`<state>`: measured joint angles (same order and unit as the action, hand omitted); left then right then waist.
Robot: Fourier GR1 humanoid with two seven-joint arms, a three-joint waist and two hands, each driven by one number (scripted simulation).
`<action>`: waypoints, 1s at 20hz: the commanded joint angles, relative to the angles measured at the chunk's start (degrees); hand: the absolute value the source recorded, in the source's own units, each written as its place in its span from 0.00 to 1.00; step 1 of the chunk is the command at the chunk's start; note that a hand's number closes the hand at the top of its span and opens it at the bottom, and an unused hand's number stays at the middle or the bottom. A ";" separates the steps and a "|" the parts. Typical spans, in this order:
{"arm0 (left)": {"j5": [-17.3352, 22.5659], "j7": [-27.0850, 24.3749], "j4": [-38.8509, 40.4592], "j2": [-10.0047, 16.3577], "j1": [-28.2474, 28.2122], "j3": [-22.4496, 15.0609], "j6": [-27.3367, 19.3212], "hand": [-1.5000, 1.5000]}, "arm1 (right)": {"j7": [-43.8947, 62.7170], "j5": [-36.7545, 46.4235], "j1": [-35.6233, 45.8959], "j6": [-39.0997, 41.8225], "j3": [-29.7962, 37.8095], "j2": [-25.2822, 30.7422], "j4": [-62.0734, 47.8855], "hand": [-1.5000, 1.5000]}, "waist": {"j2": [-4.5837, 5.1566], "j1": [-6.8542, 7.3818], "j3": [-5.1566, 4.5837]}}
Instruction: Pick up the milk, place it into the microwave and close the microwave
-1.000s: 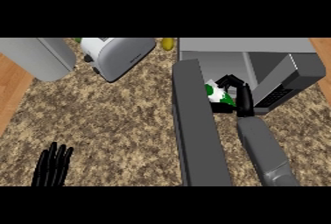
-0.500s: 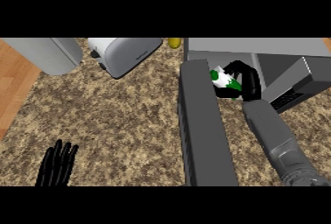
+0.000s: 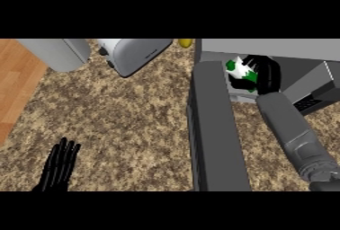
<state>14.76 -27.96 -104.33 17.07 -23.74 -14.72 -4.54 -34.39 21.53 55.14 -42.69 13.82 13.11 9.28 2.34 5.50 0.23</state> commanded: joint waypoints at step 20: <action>-3.50 1.01 -0.15 -1.29 1.73 -3.70 -0.25 0.00 | -4.61 0.87 1.10 7.85 0.26 -0.26 -2.62 0.00 | 0.65 1.31 0.23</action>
<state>11.31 -26.98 -103.90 16.32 -21.63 -17.58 -4.84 -35.56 23.99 57.31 -38.30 12.61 13.22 5.49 3.09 7.15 0.40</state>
